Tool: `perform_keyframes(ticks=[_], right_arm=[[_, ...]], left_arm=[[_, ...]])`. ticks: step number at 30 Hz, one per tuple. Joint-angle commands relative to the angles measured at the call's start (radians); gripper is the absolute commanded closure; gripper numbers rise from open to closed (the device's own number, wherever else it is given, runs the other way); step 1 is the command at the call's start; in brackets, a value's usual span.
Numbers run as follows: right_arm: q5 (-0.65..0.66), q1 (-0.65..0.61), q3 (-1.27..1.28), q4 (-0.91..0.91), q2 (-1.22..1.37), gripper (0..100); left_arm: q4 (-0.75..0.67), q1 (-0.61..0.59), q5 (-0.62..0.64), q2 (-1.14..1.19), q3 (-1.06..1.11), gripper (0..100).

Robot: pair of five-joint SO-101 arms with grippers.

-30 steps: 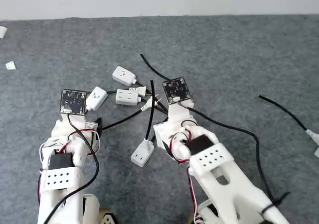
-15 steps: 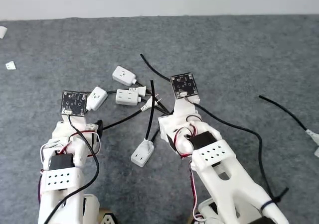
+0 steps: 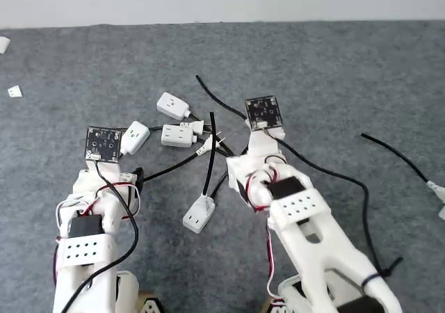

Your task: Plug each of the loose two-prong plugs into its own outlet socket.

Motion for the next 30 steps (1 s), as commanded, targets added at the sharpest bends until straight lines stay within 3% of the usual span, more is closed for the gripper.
perform_keyframes(ticks=[1,18,24,30], right_arm=[[-0.012,0.013,-0.109,0.028,0.050,80.1],[-0.011,0.036,-0.199,-0.050,0.225,80.2],[-0.011,0.036,-0.199,-0.056,0.225,90.2],[-0.011,0.036,-0.199,-0.056,0.226,87.7]], left_arm=[[-0.012,0.002,-0.011,-0.023,-0.015,77],[-0.012,0.002,-0.011,-0.023,-0.015,77],[-0.012,0.002,-0.011,-0.023,-0.015,77],[-0.009,0.002,-0.011,-0.023,-0.015,77]])
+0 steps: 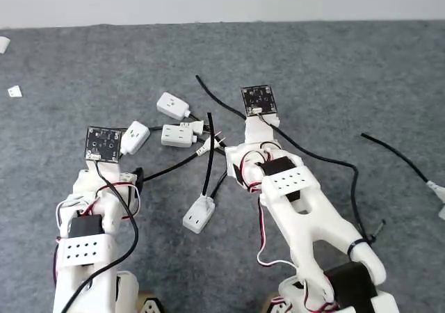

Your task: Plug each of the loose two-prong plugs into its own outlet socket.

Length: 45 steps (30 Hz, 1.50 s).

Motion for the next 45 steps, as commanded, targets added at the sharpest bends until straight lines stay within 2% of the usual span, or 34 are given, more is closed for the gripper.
perform_keyframes(ticks=[1,15,19,25,33,39,45], right_arm=[[-0.008,0.012,-0.057,-0.022,-0.004,87.6],[-0.009,0.038,-0.109,-0.050,0.082,88.3],[-0.005,0.039,-0.114,-0.053,0.082,99.2],[-0.003,0.039,-0.112,-0.050,0.082,98.8],[0.037,0.056,-0.144,0.111,-0.015,98.9],[0.126,0.154,-0.140,0.239,-0.180,98.9],[0.210,0.320,-0.150,0.291,-0.268,99.0]], left_arm=[[-0.009,0.002,-0.011,-0.023,-0.015,77],[-0.008,0.002,-0.011,-0.023,-0.015,77],[-0.008,0.002,-0.011,-0.023,-0.015,77],[-0.008,0.002,-0.011,-0.023,-0.015,77],[-0.009,0.002,-0.011,-0.023,-0.015,77],[-0.011,0.002,-0.011,-0.023,-0.015,77],[-0.011,0.002,-0.011,-0.023,-0.013,77]])
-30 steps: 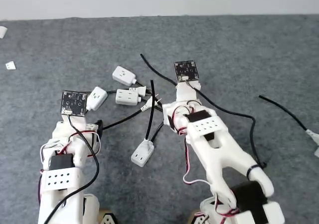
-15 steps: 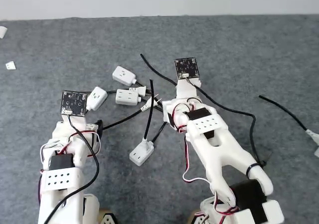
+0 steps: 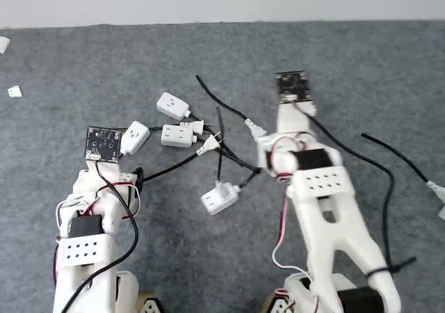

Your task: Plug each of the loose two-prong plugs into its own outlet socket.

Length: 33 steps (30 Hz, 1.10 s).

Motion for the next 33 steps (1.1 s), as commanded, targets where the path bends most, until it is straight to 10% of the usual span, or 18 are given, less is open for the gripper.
perform_keyframes(ticks=[1,19,27,33], right_arm=[[0.058,0.111,-0.080,0.024,-0.081,99.0],[0.292,0.880,-0.423,0.061,-0.028,99.0],[0.308,1.020,-0.423,-0.002,0.137,97.9],[0.302,1.029,-0.431,0.008,0.116,78.4]], left_arm=[[-0.011,0.002,-0.011,-0.023,-0.013,77],[-0.011,0.002,-0.011,-0.023,-0.013,77],[-0.011,0.002,-0.011,-0.023,-0.013,77],[-0.009,0.002,-0.011,-0.023,-0.013,77]])
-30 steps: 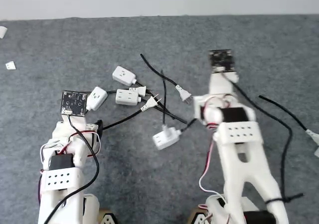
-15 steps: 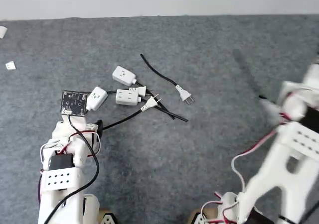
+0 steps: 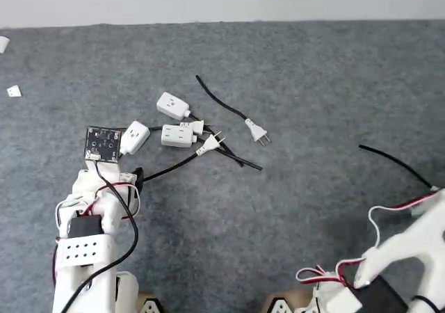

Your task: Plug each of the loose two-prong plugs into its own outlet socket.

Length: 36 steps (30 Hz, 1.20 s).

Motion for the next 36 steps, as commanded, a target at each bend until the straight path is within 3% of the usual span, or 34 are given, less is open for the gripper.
perform_keyframes(ticks=[1,5,13,17,22,26,29,36], right_arm=[[0.003,0.012,-0.075,-0.010,-0.045,76.5],[-0.043,0.010,-0.132,0.062,-0.130,76.1],[-0.304,-0.007,-0.227,0.203,-0.364,76.1],[-0.334,-0.185,-0.230,0.343,-0.489,76.1],[-0.336,-0.585,-0.199,0.521,-0.549,76.1],[-0.345,-0.866,-0.095,0.499,-0.535,76.1],[-0.430,-0.960,-0.005,0.403,-0.513,76.1],[-0.528,-1.029,0.160,0.156,-0.443,76.1]], left_arm=[[-0.009,0.002,-0.011,-0.023,-0.013,77],[-0.009,0.002,-0.011,-0.023,-0.013,77],[-0.011,0.002,-0.011,-0.023,-0.013,77],[-0.011,-0.003,-0.006,-0.023,-0.016,77],[-0.011,-0.006,-0.003,-0.023,-0.021,77],[-0.009,-0.034,0.031,-0.020,-0.036,77],[-0.006,-0.048,0.046,0.037,-0.071,77],[0.037,-0.051,0.046,0.425,-0.300,77]])
